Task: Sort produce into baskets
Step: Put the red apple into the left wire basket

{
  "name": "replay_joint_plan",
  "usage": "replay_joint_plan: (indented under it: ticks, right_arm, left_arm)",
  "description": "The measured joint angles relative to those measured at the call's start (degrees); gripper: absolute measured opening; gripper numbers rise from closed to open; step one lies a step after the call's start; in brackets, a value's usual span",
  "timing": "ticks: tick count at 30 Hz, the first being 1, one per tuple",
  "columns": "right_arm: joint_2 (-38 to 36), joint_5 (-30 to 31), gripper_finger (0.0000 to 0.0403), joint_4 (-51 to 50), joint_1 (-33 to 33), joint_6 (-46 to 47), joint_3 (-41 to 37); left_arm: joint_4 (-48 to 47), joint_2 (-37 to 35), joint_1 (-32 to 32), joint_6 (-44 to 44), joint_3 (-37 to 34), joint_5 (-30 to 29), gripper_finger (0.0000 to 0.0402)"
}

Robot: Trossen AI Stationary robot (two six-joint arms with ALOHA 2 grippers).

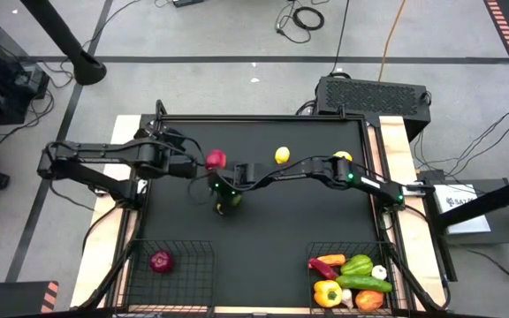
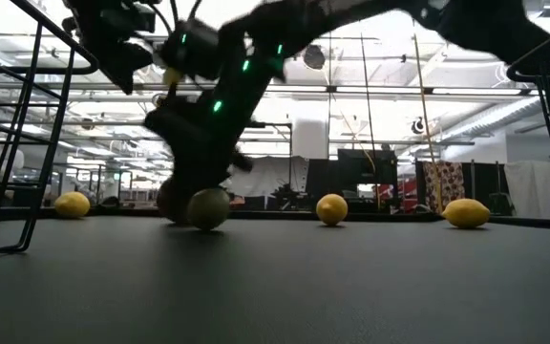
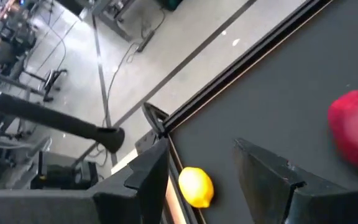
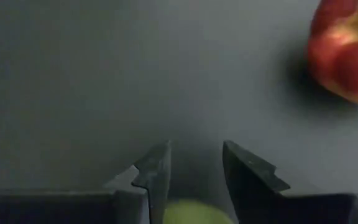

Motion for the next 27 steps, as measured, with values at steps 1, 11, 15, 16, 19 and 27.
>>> replay_joint_plan:
  ticks: [1, 11, 15, 16, 19, 27]
  right_arm:
    - [-0.9, 1.6, 0.0137, -2.7, 0.5, -1.0, 0.0]
    - [-13.3, 15.8, 0.0137, -19.4, 3.5, -7.5, -0.5]
    - [-20.0, 16.7, 0.0137, -19.6, 5.0, -10.4, -6.2]
    - [-22.1, 16.5, 0.0137, -19.1, 5.4, -11.2, -8.7]
    - [-29.4, 15.9, 0.0137, -13.4, 6.1, -13.7, -19.2]
    - [-45.0, 7.4, 0.0137, 34.5, 4.6, -22.7, -56.2]
  left_arm:
    - [0.1, 0.0, 0.5, 0.0, -0.2, 0.2, 0.0182]
    - [10.7, 0.0, 5.4, 8.8, -4.4, 6.2, 0.0182]
    - [23.9, 0.0, 7.8, 21.4, -8.0, 12.8, 0.0182]
    - [26.9, 0.2, 8.4, 24.4, -8.9, 14.7, 0.0182]
    - [34.0, 0.5, 9.9, 31.9, -11.6, 20.3, 0.0182]
    - [36.0, 0.4, 10.9, 37.2, -13.3, 27.5, 0.0182]
